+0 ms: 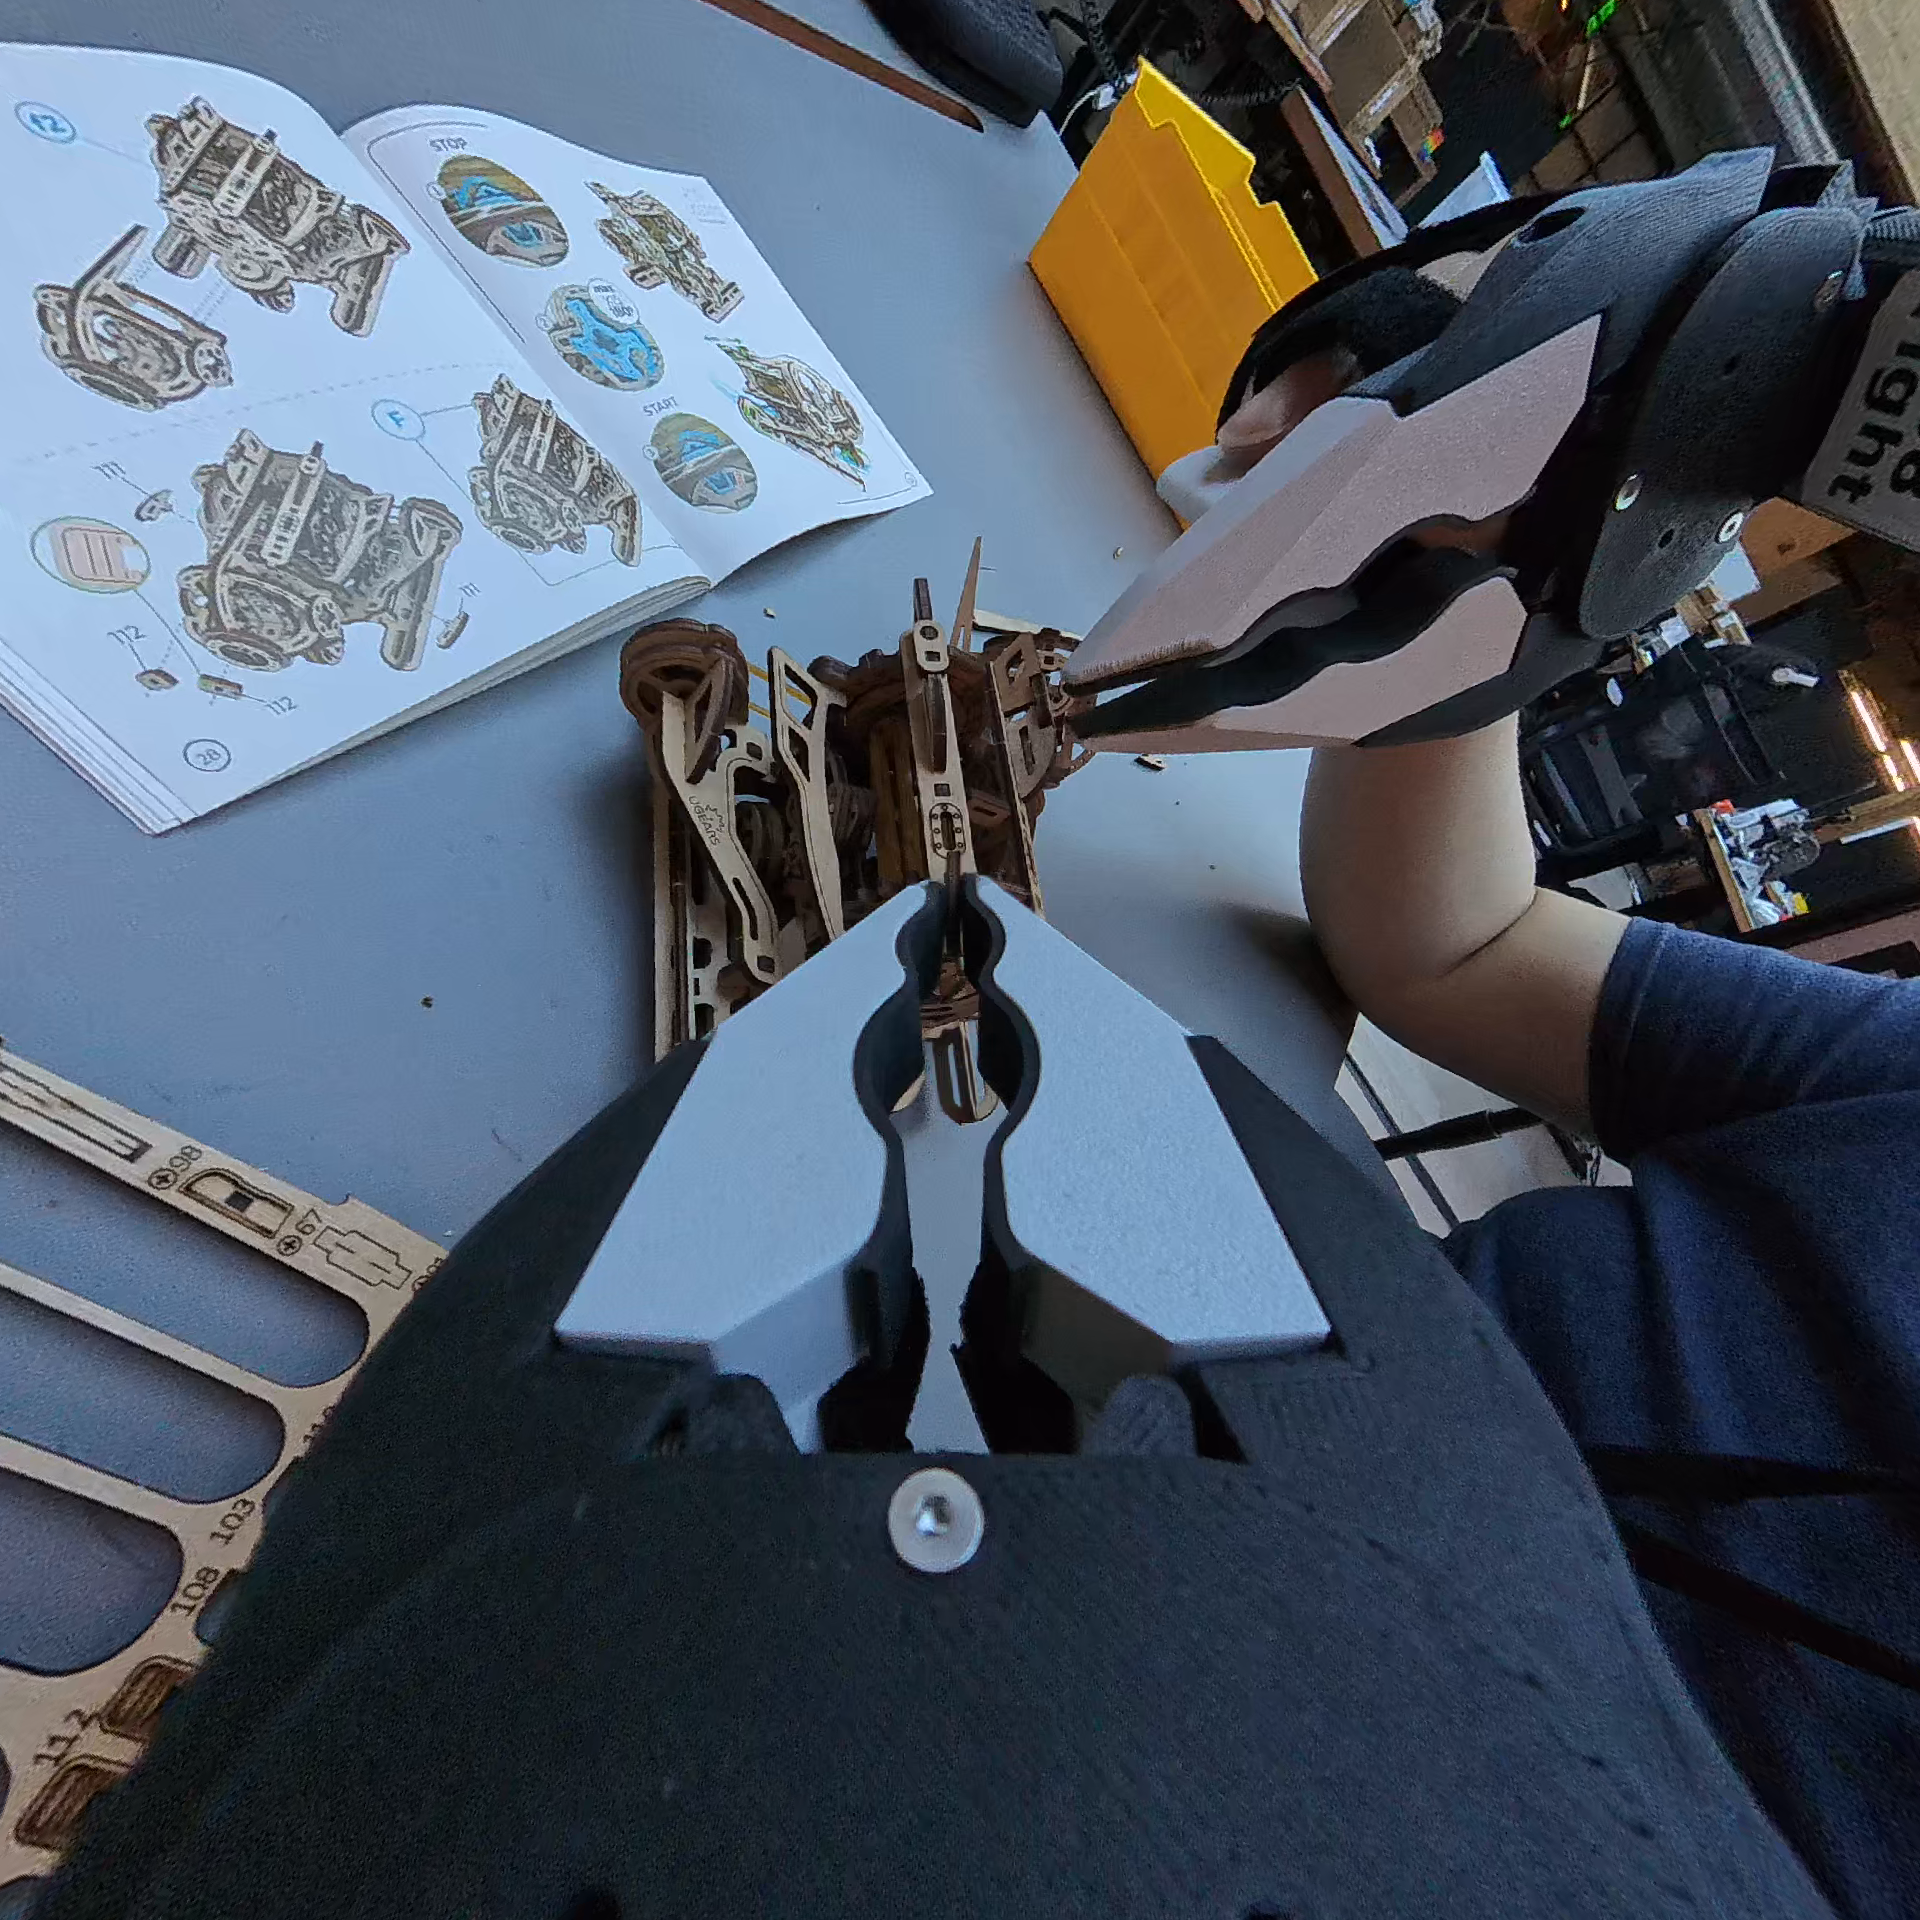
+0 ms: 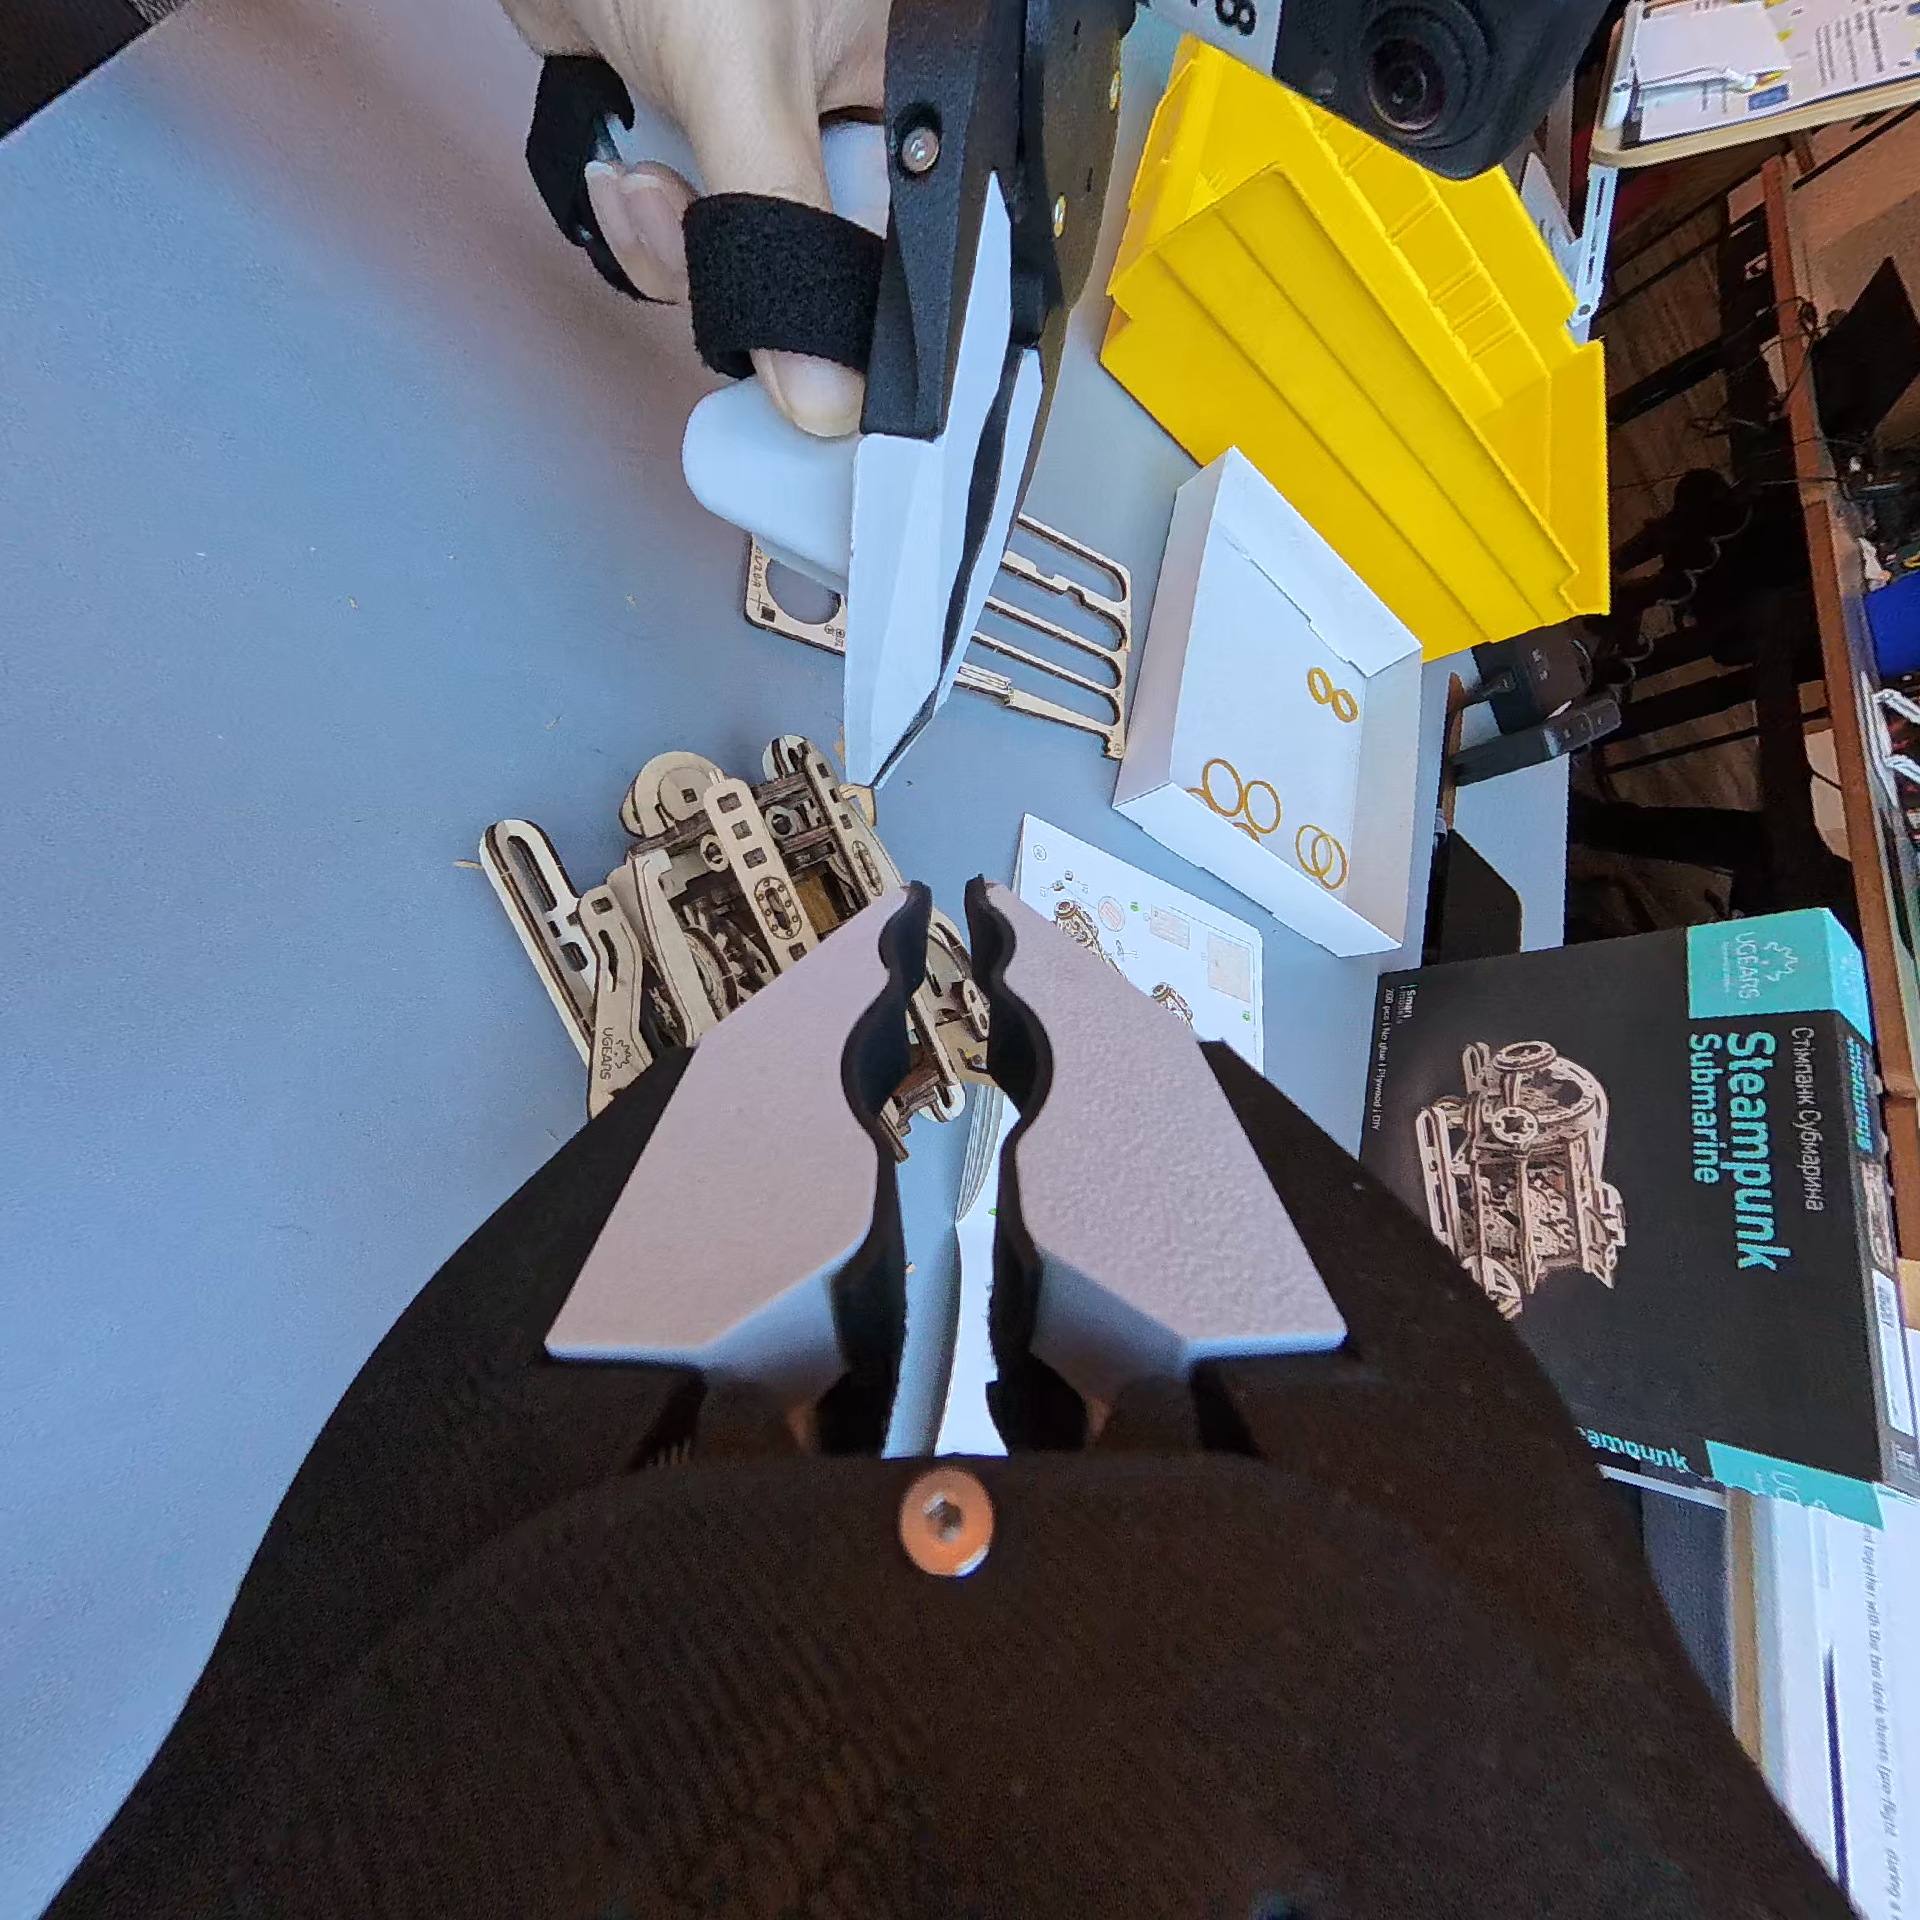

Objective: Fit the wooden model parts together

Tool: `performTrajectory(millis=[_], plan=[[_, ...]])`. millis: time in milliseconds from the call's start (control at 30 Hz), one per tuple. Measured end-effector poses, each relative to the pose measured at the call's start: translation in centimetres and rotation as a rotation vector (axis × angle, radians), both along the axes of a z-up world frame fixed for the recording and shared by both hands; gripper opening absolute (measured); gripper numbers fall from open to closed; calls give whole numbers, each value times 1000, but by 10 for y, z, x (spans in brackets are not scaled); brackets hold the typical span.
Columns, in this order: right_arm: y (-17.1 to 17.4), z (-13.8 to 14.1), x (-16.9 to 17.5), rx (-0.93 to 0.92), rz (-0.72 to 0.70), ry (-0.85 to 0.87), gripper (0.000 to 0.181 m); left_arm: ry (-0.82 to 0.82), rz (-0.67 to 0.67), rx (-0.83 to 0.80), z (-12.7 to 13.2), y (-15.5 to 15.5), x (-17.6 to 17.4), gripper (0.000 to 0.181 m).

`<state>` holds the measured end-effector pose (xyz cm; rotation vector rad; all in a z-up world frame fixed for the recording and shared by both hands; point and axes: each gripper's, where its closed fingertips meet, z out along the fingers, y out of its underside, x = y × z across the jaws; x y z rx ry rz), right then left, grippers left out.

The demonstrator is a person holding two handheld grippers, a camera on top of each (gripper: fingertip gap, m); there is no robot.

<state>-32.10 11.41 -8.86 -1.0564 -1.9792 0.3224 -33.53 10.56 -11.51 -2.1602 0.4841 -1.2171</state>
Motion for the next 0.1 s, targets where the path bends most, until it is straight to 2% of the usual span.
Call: performTrajectory(millis=[100], plan=[[0, 1, 0, 3, 0, 2, 6, -5, 0, -9, 0, 0, 1, 0]])
